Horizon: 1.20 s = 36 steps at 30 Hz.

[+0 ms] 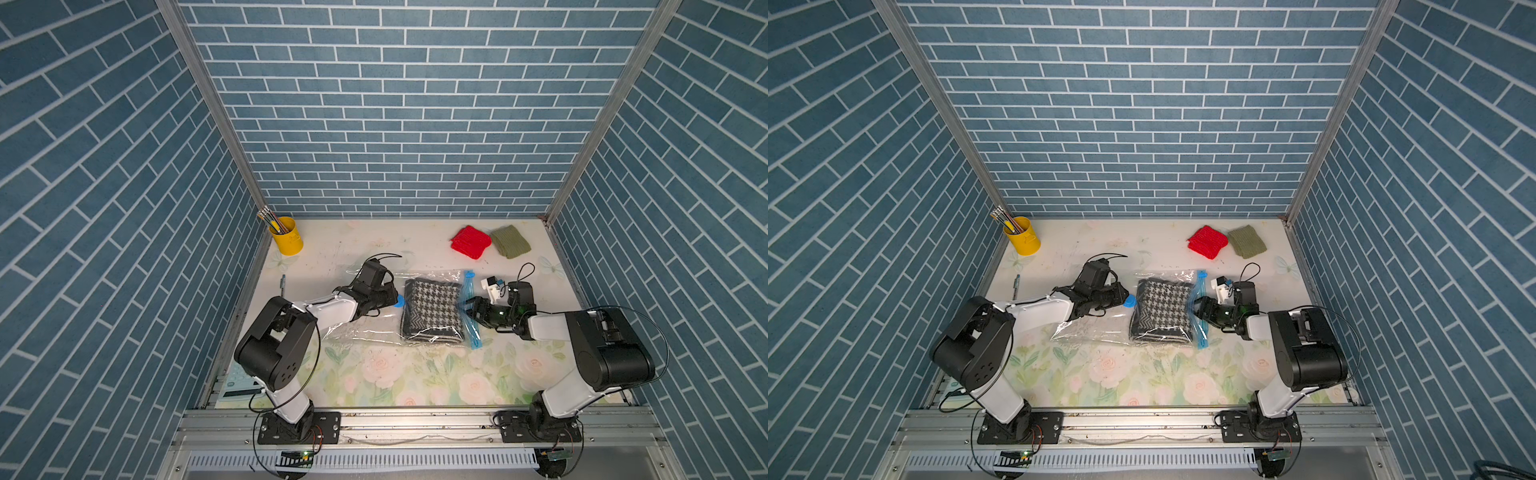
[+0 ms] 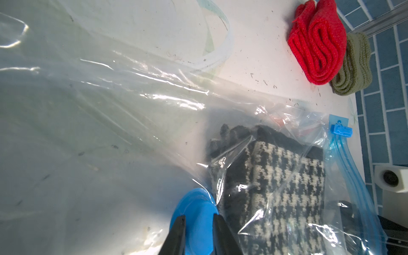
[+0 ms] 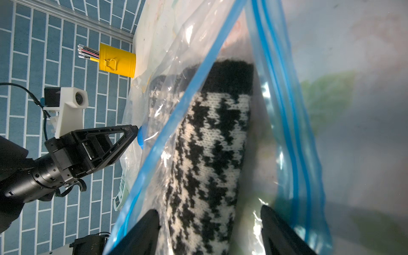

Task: Take the scarf out of the vacuum bag
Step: Take out the scarf from the vacuum bag.

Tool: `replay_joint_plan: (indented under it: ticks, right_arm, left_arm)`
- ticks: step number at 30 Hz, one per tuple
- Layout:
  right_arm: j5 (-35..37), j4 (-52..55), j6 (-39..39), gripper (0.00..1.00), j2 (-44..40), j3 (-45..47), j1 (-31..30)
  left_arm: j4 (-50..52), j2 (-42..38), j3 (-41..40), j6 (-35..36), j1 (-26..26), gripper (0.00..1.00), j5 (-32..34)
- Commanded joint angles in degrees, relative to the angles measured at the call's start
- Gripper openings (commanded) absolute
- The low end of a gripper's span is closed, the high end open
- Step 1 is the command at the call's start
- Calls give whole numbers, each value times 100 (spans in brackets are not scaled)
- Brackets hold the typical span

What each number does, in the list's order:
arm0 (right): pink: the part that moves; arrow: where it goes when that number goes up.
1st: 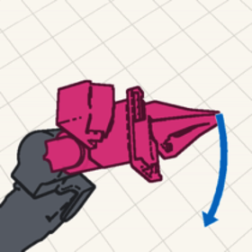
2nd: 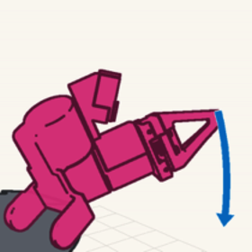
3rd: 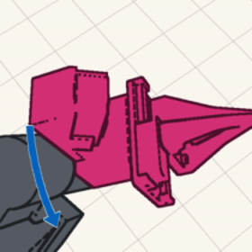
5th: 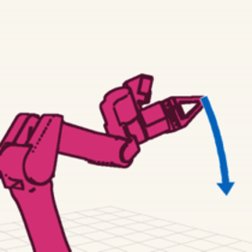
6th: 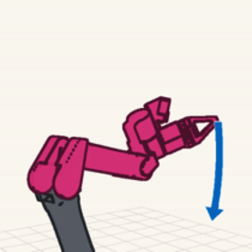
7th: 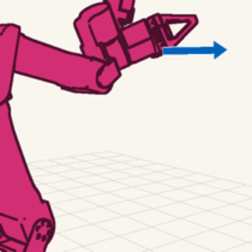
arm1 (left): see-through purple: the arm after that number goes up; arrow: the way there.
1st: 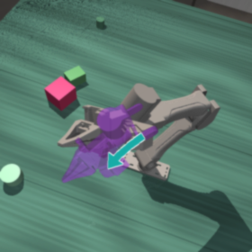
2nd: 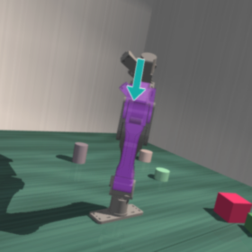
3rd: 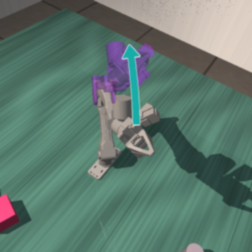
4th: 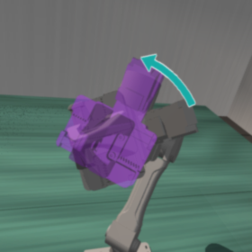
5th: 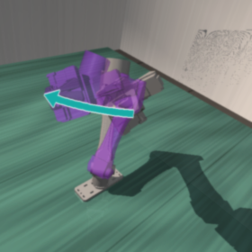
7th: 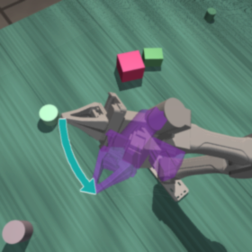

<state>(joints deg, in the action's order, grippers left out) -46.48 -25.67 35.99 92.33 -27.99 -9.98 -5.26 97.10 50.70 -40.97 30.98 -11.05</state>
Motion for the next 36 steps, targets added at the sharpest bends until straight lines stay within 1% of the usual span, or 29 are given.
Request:
replay_joint_plan:
  ticks: [1,36]
  right_arm:
    - [60,74,-85,76,-109,48,-28]
    - [45,8,-79,76,-57,63,-22]
  left_arm:
    - [-72,-174,47,1,66,26,15]
    - [-81,-150,76,-10,93,26,33]
